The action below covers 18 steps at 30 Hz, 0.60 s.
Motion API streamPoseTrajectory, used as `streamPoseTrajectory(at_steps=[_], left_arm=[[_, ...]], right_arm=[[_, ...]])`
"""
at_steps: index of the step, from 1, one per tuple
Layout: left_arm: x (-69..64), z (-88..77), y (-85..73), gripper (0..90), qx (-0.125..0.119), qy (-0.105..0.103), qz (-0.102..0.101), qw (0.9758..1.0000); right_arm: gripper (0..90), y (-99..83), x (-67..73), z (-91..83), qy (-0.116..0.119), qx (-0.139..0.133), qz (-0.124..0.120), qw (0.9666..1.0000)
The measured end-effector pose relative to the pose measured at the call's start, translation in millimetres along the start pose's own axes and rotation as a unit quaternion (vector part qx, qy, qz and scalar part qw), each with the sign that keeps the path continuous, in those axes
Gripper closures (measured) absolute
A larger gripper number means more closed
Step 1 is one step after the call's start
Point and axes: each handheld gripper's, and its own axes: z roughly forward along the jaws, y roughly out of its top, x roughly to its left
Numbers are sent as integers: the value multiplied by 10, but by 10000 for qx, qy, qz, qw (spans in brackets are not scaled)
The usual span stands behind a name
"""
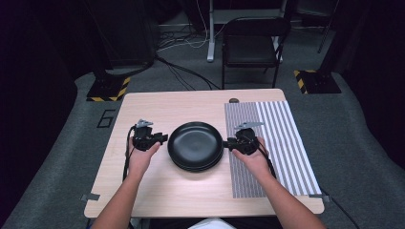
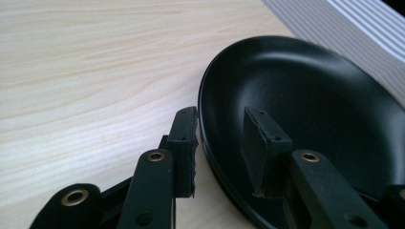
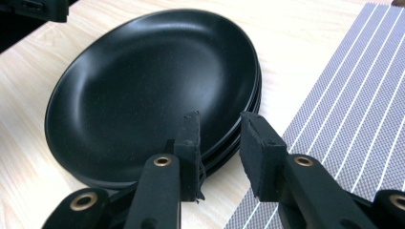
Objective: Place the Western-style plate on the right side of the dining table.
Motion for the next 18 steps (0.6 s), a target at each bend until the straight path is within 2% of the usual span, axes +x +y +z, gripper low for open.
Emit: streamPoseTrajectory(at_steps=[4, 9, 12, 18], left_arm=[[-35, 46, 21, 709, 36, 4, 6, 10000], [-25, 78, -21, 755, 17, -35, -151, 9999], [-1, 111, -80, 778, 199, -68, -170, 9996], [22, 144, -128, 803, 290, -106, -316, 9990]], right_arm=[[709, 22, -25, 21, 36, -32, 41, 10000], [745, 16, -39, 67, 34, 107, 185, 9998], [773, 10, -58, 110, -43, 150, 137, 9998], [794, 1, -59, 172, -3, 169, 205, 9996]])
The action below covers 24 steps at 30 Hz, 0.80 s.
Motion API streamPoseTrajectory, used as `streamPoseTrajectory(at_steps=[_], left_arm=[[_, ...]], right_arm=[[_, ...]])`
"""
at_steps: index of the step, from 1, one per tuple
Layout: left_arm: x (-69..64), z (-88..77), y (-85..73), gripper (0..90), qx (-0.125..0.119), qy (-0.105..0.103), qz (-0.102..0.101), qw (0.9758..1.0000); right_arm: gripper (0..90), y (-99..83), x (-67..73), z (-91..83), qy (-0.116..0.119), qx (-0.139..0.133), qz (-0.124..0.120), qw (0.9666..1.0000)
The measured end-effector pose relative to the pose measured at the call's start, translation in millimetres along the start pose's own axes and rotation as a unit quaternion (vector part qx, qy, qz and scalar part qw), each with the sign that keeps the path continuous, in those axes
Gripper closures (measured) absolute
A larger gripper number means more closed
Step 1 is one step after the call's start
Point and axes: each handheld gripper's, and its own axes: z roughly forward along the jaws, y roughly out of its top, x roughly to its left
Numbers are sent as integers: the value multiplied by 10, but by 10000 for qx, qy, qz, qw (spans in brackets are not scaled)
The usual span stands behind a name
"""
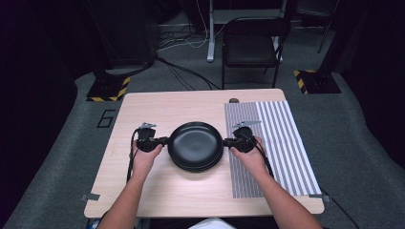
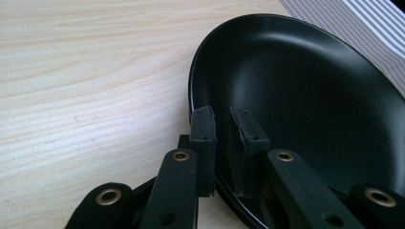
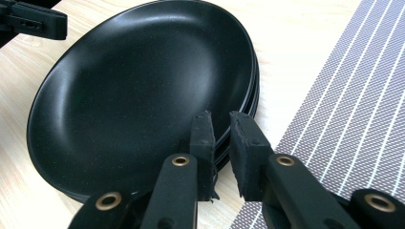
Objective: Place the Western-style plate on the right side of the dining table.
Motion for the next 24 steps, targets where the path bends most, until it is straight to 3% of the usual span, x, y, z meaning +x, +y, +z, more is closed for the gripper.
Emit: streamPoseTrajectory(at_steps=[9, 17, 20, 21, 24], left_arm=[[50, 35, -38, 831, 127, -128, -182, 9997], [53, 62, -52, 864, 168, -271, -283, 9991], [47, 55, -48, 861, 134, -168, -271, 9994], [49, 43, -45, 861, 123, -42, -191, 9997], [64, 41, -46, 867, 156, -131, -317, 9993]], right_arm=[[767, -13, -17, 34, -51, 88, 336, 9994], [745, -32, -57, 77, -4, 62, 349, 9994], [744, -41, -68, 85, -11, 66, 381, 9993], [751, -53, -77, 88, 8, 91, 494, 9987], [752, -62, -96, 89, 50, 106, 553, 9984]])
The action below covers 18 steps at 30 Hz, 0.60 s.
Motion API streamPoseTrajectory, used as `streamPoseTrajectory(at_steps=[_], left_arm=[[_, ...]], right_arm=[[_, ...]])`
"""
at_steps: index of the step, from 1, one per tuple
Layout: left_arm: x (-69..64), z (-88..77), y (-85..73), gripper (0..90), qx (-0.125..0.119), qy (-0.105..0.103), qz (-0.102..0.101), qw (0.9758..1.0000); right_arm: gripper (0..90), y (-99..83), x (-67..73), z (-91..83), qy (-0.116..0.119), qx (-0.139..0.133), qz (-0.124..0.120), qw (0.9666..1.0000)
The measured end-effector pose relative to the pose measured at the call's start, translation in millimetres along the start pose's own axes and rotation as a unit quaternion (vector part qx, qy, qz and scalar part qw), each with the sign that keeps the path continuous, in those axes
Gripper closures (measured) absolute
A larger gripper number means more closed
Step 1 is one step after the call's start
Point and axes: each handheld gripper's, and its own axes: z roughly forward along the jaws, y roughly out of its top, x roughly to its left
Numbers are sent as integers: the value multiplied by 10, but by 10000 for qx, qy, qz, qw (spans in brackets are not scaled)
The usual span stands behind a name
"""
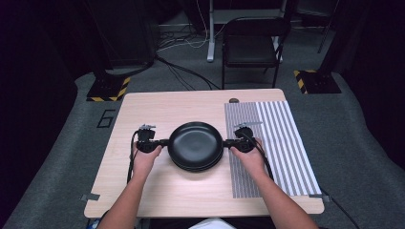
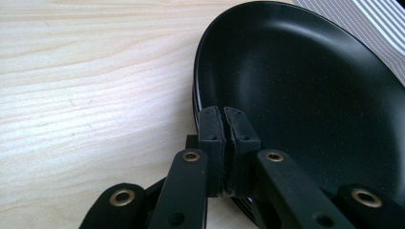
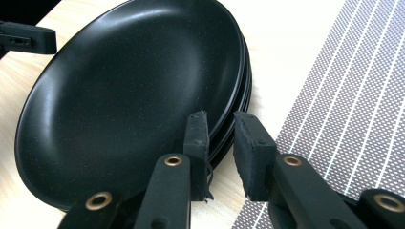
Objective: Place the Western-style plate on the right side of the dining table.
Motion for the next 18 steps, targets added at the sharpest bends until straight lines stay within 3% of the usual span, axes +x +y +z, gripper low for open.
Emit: streamPoseTrajectory(at_steps=[7, 12, 18], left_arm=[[27, 12, -2, 885, -5, -133, -204, 9997], [60, -1, -4, 890, -5, -59, -261, 9996], [82, 11, -7, 900, -14, -292, -405, 9988]], right_arm=[[731, -14, -41, 28, 41, 10, 103, 9999], [731, -22, -34, 42, 79, 34, 132, 9999], [736, -27, -30, 54, 68, 51, 131, 9999]])
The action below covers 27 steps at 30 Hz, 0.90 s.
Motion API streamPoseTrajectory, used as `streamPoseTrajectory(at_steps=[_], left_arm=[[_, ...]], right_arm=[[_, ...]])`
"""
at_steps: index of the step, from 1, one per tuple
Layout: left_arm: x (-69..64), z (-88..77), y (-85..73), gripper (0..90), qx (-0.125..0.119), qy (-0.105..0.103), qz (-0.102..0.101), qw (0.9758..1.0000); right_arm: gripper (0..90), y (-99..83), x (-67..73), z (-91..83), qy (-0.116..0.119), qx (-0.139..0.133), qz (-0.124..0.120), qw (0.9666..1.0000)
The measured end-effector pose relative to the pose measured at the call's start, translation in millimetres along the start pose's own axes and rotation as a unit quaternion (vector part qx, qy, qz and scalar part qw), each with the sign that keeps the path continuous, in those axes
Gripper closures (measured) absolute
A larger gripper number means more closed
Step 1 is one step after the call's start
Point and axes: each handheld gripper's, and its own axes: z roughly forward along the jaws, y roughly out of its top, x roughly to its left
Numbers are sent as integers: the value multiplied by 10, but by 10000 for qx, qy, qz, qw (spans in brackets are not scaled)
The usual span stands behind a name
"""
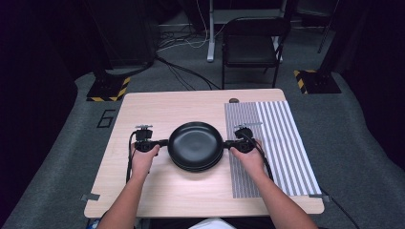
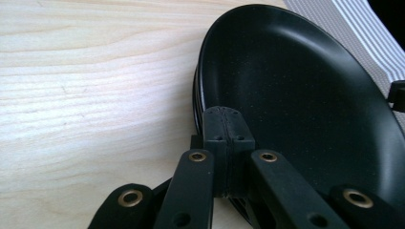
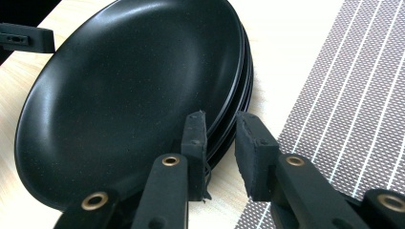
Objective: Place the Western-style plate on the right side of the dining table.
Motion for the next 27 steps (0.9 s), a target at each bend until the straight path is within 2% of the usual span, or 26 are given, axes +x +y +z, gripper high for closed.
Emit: streamPoseTrajectory(at_steps=[3, 6, 8, 12, 14, 18, 24, 27], left_arm=[[-12, 9, -1, 899, 3, -11, -19, 10000], [-2, -10, 2, 896, 0, 141, 19, 9999], [10, -10, -3, 892, -14, 170, -50, 9998], [22, -9, -2, 881, -28, 132, -58, 9999], [28, -5, -6, 847, -35, 89, -118, 9999], [39, 4, -8, 847, 16, 12, -173, 9998], [36, 17, -13, 840, 14, 22, -189, 9998], [28, 19, -17, 842, 0, 27, -215, 9998]], right_arm=[[729, -5, -6, 1, 17, 15, 45, 10000], [728, -10, -18, -3, 24, -22, 52, 10000], [728, -9, -20, -6, 38, -24, 50, 10000], [727, -9, -24, -7, 33, -19, 61, 10000], [725, -13, -26, -3, 19, -10, 90, 10000], [726, -19, -31, 1, 16, -8, 93, 10000], [724, -26, -44, 5, 35, -37, 61, 10000], [724, -33, -50, 8, 27, -9, 122, 9999]])
